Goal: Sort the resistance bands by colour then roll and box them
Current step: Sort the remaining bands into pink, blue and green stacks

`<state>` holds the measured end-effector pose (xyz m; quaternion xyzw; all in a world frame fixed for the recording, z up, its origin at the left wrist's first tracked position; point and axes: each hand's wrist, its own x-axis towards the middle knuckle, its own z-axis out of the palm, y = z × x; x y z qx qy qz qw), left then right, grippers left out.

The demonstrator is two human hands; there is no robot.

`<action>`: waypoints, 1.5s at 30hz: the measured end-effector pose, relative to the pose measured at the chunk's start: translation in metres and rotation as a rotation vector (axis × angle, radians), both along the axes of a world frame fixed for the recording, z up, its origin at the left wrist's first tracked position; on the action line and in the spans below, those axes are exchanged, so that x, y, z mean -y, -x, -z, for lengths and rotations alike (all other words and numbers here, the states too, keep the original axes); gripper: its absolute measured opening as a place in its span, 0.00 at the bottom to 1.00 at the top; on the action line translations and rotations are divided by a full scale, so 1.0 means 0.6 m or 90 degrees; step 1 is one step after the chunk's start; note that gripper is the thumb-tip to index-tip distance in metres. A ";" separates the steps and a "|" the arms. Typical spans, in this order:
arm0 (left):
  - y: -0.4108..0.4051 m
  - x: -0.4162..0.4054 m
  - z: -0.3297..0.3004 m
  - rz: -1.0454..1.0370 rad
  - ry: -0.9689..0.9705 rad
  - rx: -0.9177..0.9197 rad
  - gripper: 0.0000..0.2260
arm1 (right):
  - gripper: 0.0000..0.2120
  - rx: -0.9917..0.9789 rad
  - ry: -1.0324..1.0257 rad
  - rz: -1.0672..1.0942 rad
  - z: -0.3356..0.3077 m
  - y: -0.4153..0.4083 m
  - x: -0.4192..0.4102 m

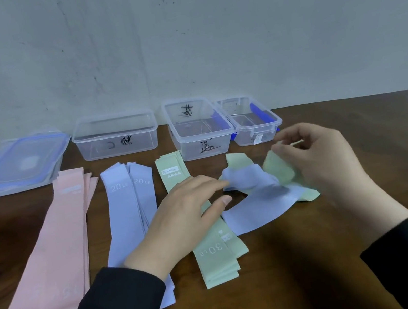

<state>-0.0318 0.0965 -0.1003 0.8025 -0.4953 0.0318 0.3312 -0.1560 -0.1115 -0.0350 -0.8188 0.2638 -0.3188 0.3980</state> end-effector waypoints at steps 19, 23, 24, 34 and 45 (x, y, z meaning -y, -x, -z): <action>-0.015 0.003 0.000 0.015 0.282 -0.492 0.18 | 0.10 0.009 -0.046 -0.199 0.015 -0.025 -0.099; -0.015 0.000 -0.009 0.034 0.348 -0.643 0.15 | 0.21 -0.094 0.217 -0.304 0.044 -0.019 -0.078; -0.014 -0.001 -0.010 0.046 0.357 -0.673 0.15 | 0.22 -0.089 0.251 -0.299 0.051 -0.023 -0.077; -0.008 -0.012 -0.017 -0.087 0.304 -0.253 0.14 | 0.11 -0.006 0.126 -0.181 0.026 -0.031 -0.097; 0.020 0.006 -0.119 -0.020 0.294 -0.195 0.04 | 0.09 0.058 0.038 -0.221 -0.015 -0.017 -0.096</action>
